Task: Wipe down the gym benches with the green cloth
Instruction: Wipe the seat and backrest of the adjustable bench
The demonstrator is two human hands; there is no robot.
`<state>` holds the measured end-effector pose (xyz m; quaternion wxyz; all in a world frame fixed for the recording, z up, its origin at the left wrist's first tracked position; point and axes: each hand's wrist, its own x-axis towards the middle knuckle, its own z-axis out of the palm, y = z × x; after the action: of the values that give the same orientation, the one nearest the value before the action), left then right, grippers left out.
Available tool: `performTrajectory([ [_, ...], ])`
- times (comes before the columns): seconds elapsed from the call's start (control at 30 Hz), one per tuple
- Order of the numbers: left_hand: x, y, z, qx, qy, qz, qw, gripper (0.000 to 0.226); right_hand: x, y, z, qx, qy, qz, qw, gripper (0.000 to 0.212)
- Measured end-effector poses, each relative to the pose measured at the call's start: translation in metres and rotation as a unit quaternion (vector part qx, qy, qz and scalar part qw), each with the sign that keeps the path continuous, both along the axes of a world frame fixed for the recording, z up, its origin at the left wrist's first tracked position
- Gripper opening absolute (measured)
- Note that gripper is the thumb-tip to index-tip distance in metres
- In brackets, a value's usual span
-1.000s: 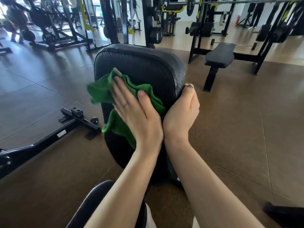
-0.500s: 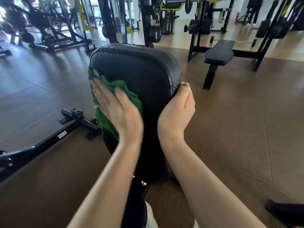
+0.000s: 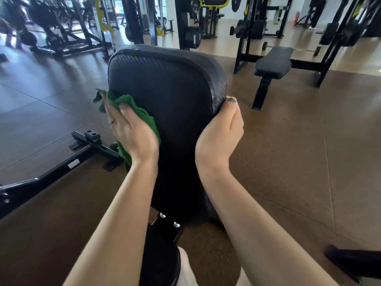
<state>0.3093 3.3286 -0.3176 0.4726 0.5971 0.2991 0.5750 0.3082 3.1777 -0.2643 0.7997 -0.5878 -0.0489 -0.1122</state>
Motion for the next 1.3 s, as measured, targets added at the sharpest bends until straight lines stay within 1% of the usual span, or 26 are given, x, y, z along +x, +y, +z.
performTrajectory([
  [0.07, -0.006, -0.031, -0.004, 0.014, 0.033, 0.000, 0.999, 0.072, -0.001, -0.001, 0.000, -0.001, 0.002, 0.001, 1.000, 0.042],
  [0.17, -0.019, -0.099, -0.021, 0.091, 0.067, -0.021, 0.993, 0.068, 0.001, -0.002, -0.001, 0.009, -0.001, 0.011, 1.000, 0.042],
  [0.23, -0.024, -0.116, -0.030, 0.127, 0.089, -0.052, 0.986, 0.068, 0.002, -0.003, -0.002, 0.022, -0.002, 0.022, 0.999, 0.042],
  [0.33, -0.024, -0.105, -0.012, 0.197, 0.095, -0.078, 0.973, 0.067, 0.004, -0.003, -0.003, 0.030, -0.001, 0.023, 0.999, 0.042],
  [0.4, -0.017, -0.086, 0.020, 0.247, 0.089, -0.062, 0.963, 0.066, 0.004, -0.002, -0.004, 0.033, -0.007, 0.026, 0.999, 0.040],
  [0.5, -0.003, -0.055, 0.066, 0.334, 0.067, -0.011, 0.940, 0.060, 0.005, -0.001, -0.003, 0.034, -0.012, 0.026, 0.999, 0.039],
  [0.57, -0.004, -0.055, 0.070, 0.396, 0.077, 0.005, 0.915, 0.057, 0.006, 0.000, -0.004, 0.036, -0.014, 0.025, 0.999, 0.037],
  [0.7, -0.031, -0.084, 0.022, 0.515, 0.143, -0.066, 0.842, 0.058, 0.007, -0.006, -0.009, 0.015, -0.045, 0.042, 0.998, 0.037],
  [0.77, -0.033, -0.077, 0.015, 0.544, 0.149, -0.081, 0.822, 0.058, 0.008, -0.007, -0.012, 0.028, -0.056, 0.061, 0.996, 0.037],
  [0.83, -0.031, -0.068, 0.028, 0.586, 0.154, -0.083, 0.791, 0.055, 0.009, -0.006, -0.013, 0.029, -0.056, 0.067, 0.996, 0.036],
  [0.93, -0.023, -0.057, 0.061, 0.683, 0.163, -0.082, 0.707, 0.051, 0.011, -0.006, -0.014, 0.030, -0.054, 0.064, 0.996, 0.039],
  [0.97, -0.021, -0.055, 0.071, 0.706, 0.157, -0.077, 0.687, 0.049, 0.011, -0.006, -0.015, 0.032, -0.052, 0.066, 0.996, 0.037],
  [1.03, -0.016, -0.052, 0.087, 0.735, 0.135, -0.074, 0.660, 0.045, 0.010, -0.005, -0.014, 0.039, -0.049, 0.069, 0.996, 0.035],
  [1.07, -0.015, -0.049, 0.093, 0.743, 0.126, -0.076, 0.653, 0.045, 0.009, -0.005, -0.013, 0.043, -0.048, 0.067, 0.996, 0.036],
  [1.1, -0.013, -0.045, 0.096, 0.741, 0.123, -0.078, 0.656, 0.045, 0.009, -0.005, -0.012, 0.045, -0.045, 0.063, 0.996, 0.037],
  [1.13, -0.011, -0.038, 0.097, 0.721, 0.122, -0.076, 0.678, 0.046, 0.008, -0.006, -0.010, 0.043, -0.042, 0.058, 0.997, 0.038],
  [1.17, -0.010, -0.027, 0.096, 0.676, 0.119, -0.064, 0.724, 0.045, 0.007, -0.005, -0.009, 0.038, -0.038, 0.054, 0.997, 0.038],
  [1.2, -0.008, -0.009, 0.092, 0.606, 0.117, -0.044, 0.786, 0.044, 0.006, -0.005, -0.009, 0.032, -0.035, 0.050, 0.998, 0.037],
  [1.23, -0.008, 0.008, 0.086, 0.513, 0.116, -0.025, 0.850, 0.043, 0.005, -0.004, -0.009, 0.028, -0.032, 0.046, 0.998, 0.037],
  [1.27, -0.010, 0.023, 0.079, 0.406, 0.113, -0.027, 0.906, 0.045, 0.004, -0.003, -0.008, 0.024, -0.029, 0.039, 0.999, 0.037],
  [1.3, -0.011, 0.032, 0.070, 0.299, 0.093, -0.051, 0.948, 0.049, 0.004, -0.002, -0.008, 0.019, -0.027, 0.030, 0.999, 0.037],
])
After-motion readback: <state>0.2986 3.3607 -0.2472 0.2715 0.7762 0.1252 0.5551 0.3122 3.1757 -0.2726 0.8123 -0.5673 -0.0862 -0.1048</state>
